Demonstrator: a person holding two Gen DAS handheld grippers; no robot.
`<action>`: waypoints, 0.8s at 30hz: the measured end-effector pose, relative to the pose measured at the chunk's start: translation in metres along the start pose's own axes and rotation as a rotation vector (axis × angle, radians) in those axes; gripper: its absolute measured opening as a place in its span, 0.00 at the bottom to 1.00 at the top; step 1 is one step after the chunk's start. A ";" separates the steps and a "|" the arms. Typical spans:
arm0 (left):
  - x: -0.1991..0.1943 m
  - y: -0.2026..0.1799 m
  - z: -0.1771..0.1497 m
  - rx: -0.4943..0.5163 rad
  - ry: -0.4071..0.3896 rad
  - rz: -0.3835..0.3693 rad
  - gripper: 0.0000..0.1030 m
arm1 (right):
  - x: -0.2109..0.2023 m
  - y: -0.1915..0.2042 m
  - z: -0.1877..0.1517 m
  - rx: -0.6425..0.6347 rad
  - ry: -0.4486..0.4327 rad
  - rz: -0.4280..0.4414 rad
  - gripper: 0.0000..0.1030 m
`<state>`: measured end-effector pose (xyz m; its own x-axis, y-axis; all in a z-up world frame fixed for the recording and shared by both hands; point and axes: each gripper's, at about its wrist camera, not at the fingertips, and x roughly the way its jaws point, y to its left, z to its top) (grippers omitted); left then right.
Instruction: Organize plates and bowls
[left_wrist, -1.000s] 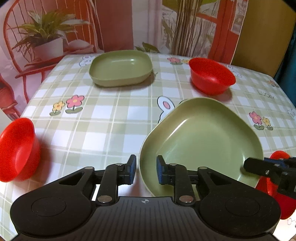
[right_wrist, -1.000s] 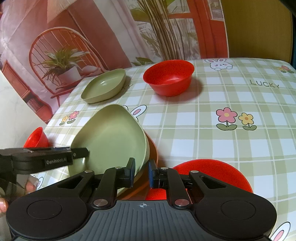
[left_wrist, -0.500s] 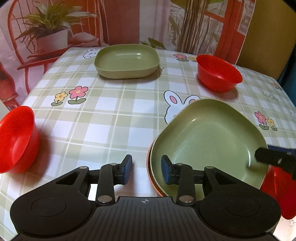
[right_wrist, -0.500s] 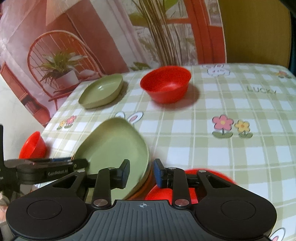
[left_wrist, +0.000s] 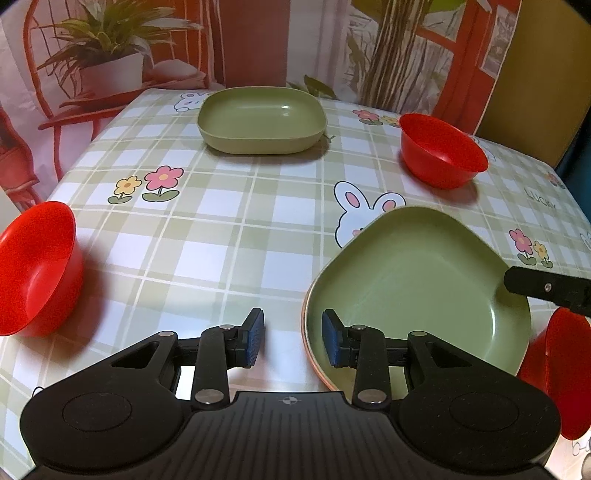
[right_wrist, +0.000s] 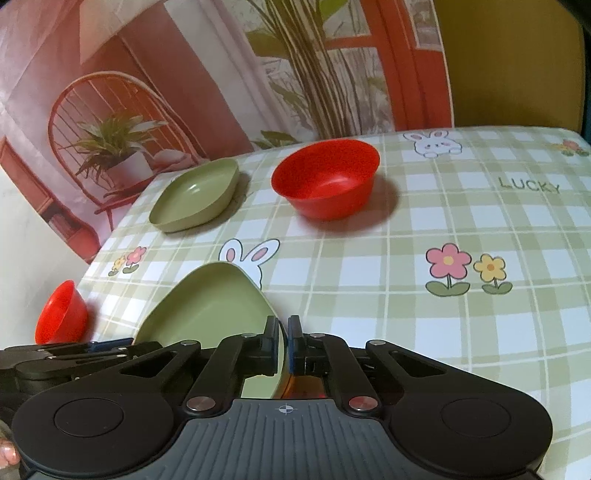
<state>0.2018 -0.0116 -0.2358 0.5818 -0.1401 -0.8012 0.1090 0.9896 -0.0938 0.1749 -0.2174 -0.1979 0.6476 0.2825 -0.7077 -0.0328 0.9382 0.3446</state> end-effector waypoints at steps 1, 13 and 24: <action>0.000 0.000 0.000 -0.002 -0.001 0.000 0.36 | 0.000 0.000 0.000 0.001 0.003 0.001 0.04; -0.003 0.000 0.000 -0.012 -0.011 0.001 0.36 | 0.009 -0.004 -0.001 0.034 0.045 0.000 0.04; -0.003 0.002 0.001 -0.015 -0.010 0.000 0.37 | 0.008 0.000 0.000 0.026 0.048 -0.018 0.08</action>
<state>0.2007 -0.0093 -0.2327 0.5897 -0.1403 -0.7954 0.0969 0.9900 -0.1027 0.1800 -0.2153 -0.2043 0.6103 0.2758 -0.7426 -0.0016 0.9379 0.3470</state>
